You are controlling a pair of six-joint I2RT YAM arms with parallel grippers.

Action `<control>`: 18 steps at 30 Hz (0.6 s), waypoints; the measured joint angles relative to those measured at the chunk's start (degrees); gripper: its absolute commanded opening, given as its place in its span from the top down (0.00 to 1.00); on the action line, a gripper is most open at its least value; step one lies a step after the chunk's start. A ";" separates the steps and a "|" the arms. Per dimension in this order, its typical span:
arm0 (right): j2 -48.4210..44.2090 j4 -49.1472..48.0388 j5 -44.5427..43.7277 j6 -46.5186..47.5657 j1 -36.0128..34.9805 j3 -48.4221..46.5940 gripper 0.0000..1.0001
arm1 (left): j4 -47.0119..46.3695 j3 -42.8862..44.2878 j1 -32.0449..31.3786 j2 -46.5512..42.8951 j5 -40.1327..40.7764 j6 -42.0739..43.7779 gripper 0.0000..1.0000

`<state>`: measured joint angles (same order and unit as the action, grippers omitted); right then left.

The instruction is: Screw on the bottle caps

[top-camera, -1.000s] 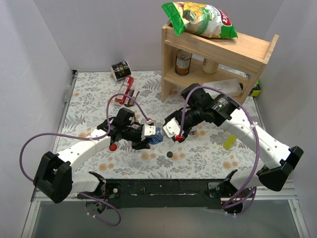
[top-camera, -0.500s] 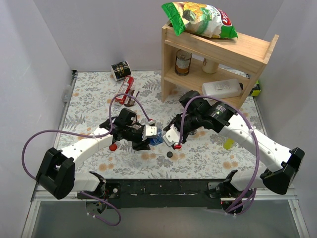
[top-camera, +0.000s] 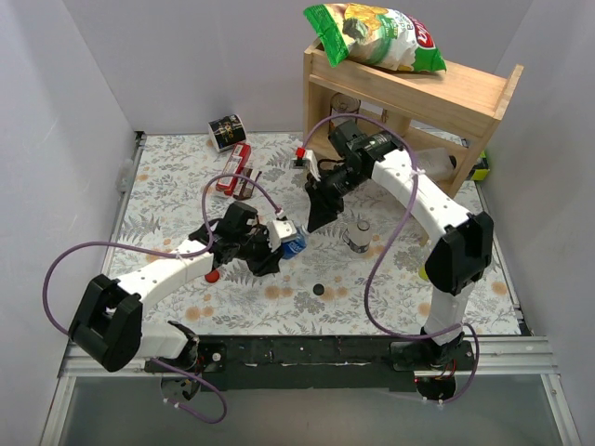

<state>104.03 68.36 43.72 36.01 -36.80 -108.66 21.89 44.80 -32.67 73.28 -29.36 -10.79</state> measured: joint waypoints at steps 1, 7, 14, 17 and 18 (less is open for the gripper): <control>1.20 -0.59 3.06 -3.80 1.68 1.99 0.72 | 1.01 -0.11 -0.57 0.61 1.01 -1.09 1.00; 9.97 4.04 12.85 -15.41 7.76 -6.08 0.23 | -2.10 -0.15 -1.79 1.11 1.75 -5.40 1.00; 2.21 5.81 16.92 -5.79 11.52 -8.20 0.23 | -2.32 0.26 -1.25 -2.01 -6.75 -0.13 1.00; -8.11 4.44 14.62 2.40 11.58 1.09 0.26 | 1.22 0.96 -1.27 -1.64 -10.10 3.19 1.00; -11.82 3.06 13.18 6.54 11.08 3.85 0.27 | 2.80 1.64 -1.27 -1.20 -11.10 4.66 1.00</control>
<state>92.20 71.42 56.90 42.54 -25.71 -104.81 24.69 46.44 -33.93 72.07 -40.47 -6.13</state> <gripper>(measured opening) 0.762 0.338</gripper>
